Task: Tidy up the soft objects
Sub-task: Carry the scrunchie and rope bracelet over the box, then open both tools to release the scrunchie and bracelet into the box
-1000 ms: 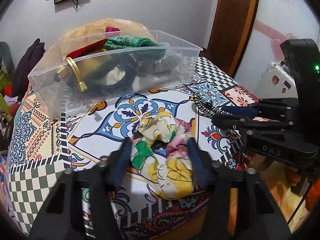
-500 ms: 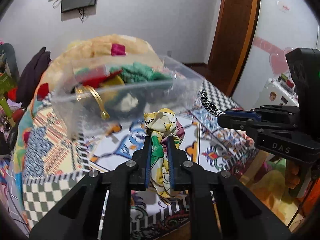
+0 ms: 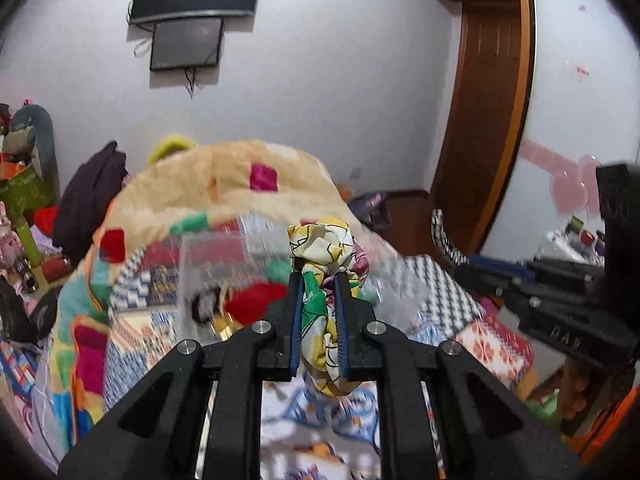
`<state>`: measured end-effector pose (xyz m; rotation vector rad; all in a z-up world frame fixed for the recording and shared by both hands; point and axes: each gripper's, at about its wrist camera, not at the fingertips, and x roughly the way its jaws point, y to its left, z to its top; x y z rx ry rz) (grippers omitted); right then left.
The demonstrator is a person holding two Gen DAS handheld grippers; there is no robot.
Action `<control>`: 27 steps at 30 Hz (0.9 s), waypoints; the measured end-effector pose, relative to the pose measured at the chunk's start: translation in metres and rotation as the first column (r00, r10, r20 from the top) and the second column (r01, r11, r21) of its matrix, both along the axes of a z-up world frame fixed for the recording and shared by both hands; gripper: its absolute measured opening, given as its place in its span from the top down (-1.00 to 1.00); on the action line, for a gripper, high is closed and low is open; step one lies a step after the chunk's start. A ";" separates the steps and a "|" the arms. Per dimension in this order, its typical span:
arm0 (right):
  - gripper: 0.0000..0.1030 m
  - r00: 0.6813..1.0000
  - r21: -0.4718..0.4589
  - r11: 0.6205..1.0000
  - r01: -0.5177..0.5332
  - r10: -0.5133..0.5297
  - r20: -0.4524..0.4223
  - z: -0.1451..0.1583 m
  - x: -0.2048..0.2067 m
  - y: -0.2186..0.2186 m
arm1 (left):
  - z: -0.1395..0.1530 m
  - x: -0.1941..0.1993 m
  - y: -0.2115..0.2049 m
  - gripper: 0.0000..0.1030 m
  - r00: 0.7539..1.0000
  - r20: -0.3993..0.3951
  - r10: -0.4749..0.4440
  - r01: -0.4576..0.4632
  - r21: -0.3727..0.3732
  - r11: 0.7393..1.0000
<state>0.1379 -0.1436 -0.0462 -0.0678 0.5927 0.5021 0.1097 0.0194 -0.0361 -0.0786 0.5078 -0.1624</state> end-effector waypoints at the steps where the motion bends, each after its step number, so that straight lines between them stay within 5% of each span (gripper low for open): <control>1: 0.74 1.000 -0.001 1.000 0.002 -0.002 0.005 0.000 0.003 0.001 | 0.003 0.003 0.001 0.73 1.000 0.009 0.005 -0.005 0.002 1.000; 8: 0.74 1.000 -0.021 1.000 0.014 -0.014 0.008 -0.003 0.036 0.021 | 0.003 0.033 -0.002 0.73 0.999 0.017 0.038 -0.039 0.039 0.998; 22: 0.66 0.989 -0.083 0.997 0.000 -0.012 -0.147 -0.051 0.083 0.049 | -0.058 0.097 0.001 0.72 0.983 -0.173 0.062 -0.050 0.072 0.996; 27: 0.48 0.985 -0.118 0.993 0.000 -0.020 -0.169 -0.059 0.083 0.050 | -0.067 0.100 -0.001 0.04 0.979 -0.198 0.054 -0.037 0.087 0.996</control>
